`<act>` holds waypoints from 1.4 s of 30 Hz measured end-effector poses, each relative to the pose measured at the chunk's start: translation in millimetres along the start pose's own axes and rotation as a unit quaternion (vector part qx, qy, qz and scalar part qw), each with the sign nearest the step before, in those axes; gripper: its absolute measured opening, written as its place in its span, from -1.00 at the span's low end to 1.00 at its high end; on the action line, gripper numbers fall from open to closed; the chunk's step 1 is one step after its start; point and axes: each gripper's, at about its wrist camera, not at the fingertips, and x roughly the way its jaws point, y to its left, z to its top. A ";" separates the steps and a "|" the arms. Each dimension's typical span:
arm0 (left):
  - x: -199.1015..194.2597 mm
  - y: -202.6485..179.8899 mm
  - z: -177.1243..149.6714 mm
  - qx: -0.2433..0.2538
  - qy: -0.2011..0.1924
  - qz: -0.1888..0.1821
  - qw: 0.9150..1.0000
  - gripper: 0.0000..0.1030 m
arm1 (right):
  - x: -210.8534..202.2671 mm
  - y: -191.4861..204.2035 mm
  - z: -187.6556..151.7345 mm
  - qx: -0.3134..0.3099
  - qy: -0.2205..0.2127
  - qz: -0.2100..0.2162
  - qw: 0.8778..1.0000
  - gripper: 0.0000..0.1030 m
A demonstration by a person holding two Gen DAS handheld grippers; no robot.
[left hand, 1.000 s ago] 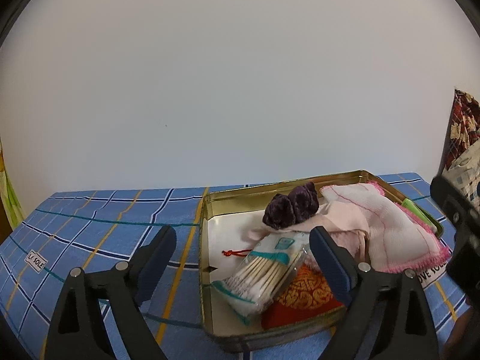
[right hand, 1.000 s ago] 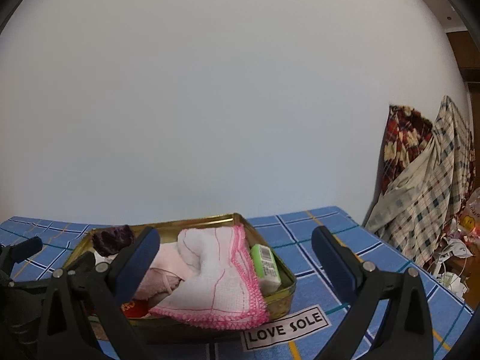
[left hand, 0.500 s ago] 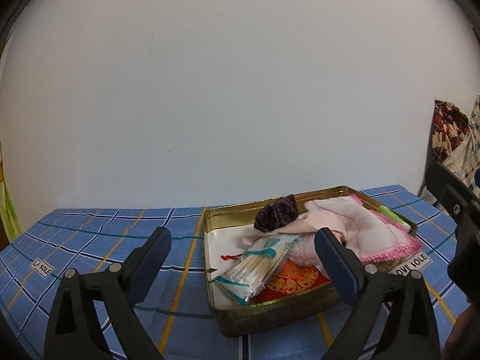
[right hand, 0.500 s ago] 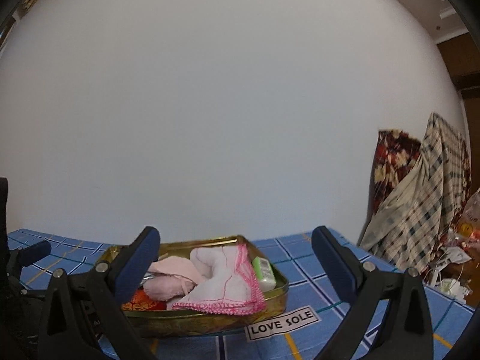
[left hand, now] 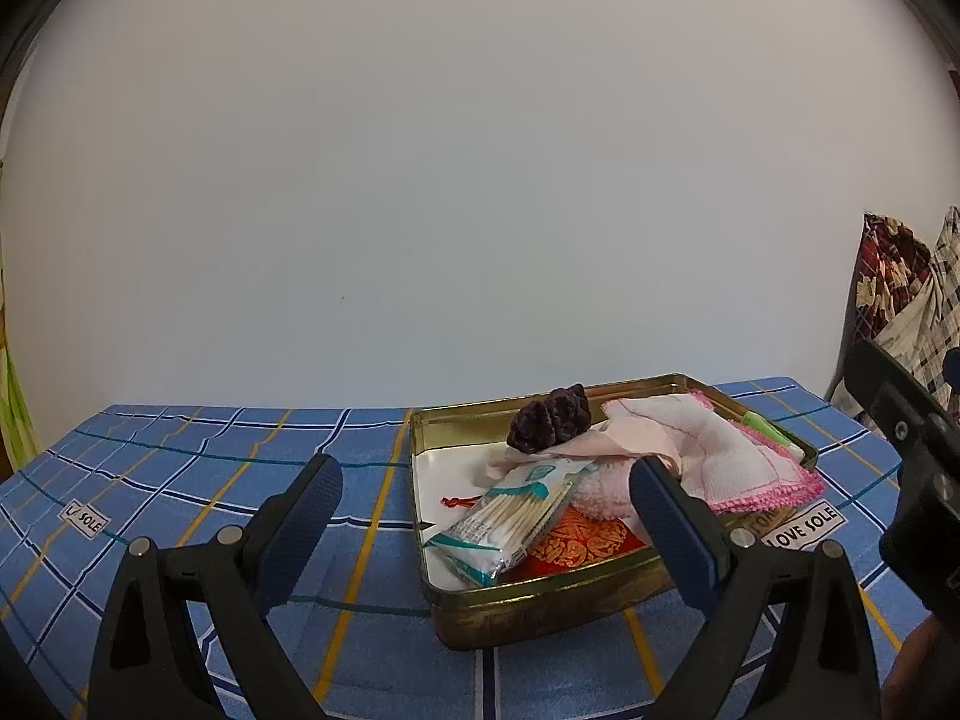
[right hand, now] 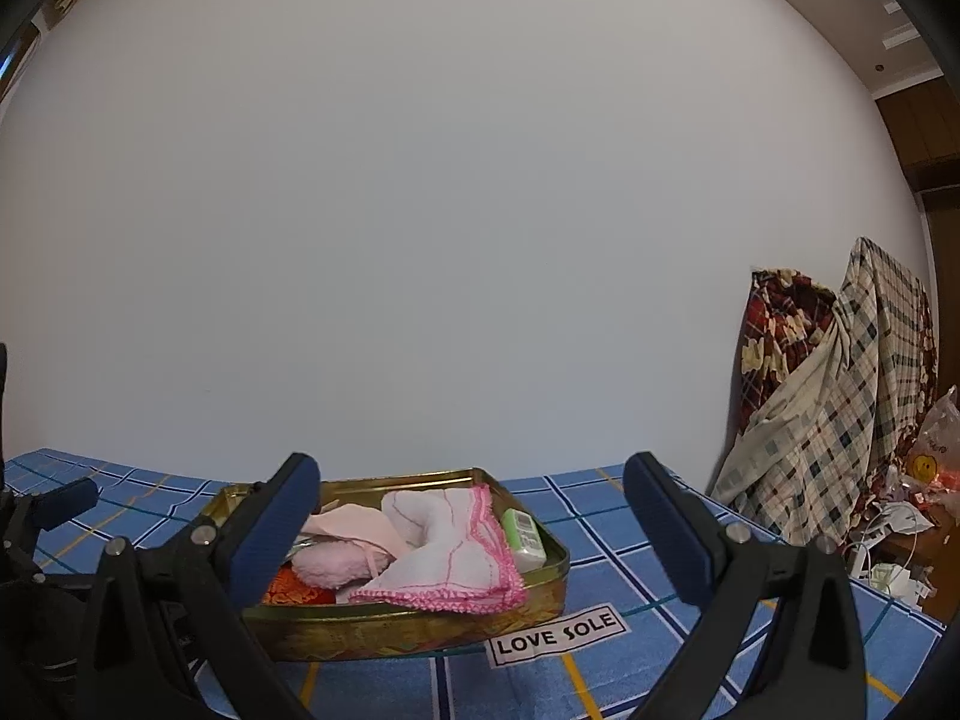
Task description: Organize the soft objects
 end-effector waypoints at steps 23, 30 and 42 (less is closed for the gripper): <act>-0.7 2.2 -0.4 0.001 0.002 0.000 1.000 0.91 | -0.9 -1.1 0.2 0.001 0.000 -0.001 1.000 1.00; -0.3 3.7 -0.4 0.002 0.003 -0.001 1.000 0.91 | -1.1 -1.6 0.4 0.002 0.000 -0.002 1.000 1.00; -0.4 5.0 -0.5 0.002 0.003 -0.002 1.000 0.91 | -1.2 -0.8 -1.2 0.005 0.004 -0.005 1.000 1.00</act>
